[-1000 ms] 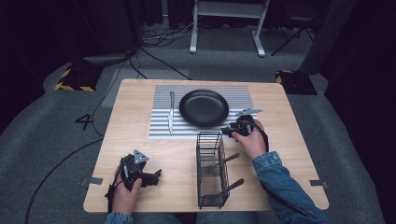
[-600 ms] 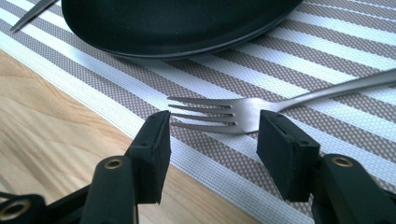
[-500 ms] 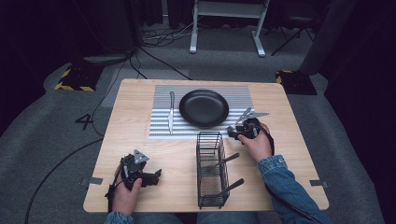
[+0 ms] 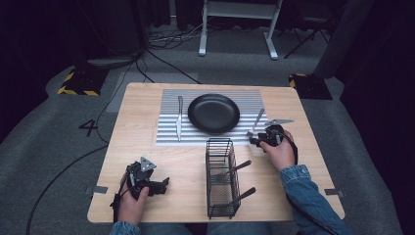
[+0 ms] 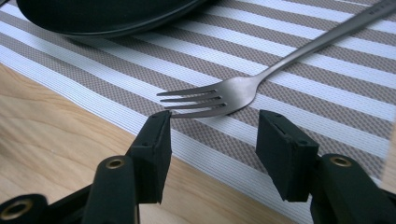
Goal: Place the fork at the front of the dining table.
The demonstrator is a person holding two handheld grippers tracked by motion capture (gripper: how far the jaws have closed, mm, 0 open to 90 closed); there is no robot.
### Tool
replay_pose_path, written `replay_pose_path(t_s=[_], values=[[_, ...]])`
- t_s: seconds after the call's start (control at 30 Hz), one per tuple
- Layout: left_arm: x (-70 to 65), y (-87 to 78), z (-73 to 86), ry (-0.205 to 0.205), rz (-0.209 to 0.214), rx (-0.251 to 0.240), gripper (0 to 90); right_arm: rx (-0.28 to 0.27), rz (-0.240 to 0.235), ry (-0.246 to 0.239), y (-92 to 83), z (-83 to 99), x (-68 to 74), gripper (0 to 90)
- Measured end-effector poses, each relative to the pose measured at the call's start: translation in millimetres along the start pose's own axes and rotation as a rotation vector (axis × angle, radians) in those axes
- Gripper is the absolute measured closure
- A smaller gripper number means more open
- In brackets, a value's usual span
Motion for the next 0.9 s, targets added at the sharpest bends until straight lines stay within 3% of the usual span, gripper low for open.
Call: replay_pose_path(t_s=[0.2,0.33,0.4,0.67,0.9], values=[[0.0,0.0,0.0,0.000,0.000,0.000,0.0,0.010,0.023,0.029,-8.2,7.5,-18.0,46.1],[0.0,0.1,-0.1,-0.001,0.000,0.000,0.0,-0.018,-0.021,0.069,-15.1,0.4,-19.8,46.2],[0.0,0.1,-0.1,-0.001,0.000,0.000,0.0,-0.030,-0.014,0.068,-15.8,-6.2,-20.4,46.1],[-0.1,0.1,-0.1,-0.001,0.000,0.000,0.0,-0.046,0.031,0.068,-1.8,-23.8,-25.7,46.2],[-0.1,0.1,-0.1,-0.001,0.000,0.000,0.1,-0.025,0.088,0.068,22.9,-29.7,-32.1,46.8]])
Point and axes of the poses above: each handheld gripper's, and its own axes: y roughly forward along the jaws, z roughly out of its underside, x roughly to its left, the point moved 6 cm from there along y, roughly forward along the jaws, and after that the axes turned 12 degrees about z, right-handed, at the moved point
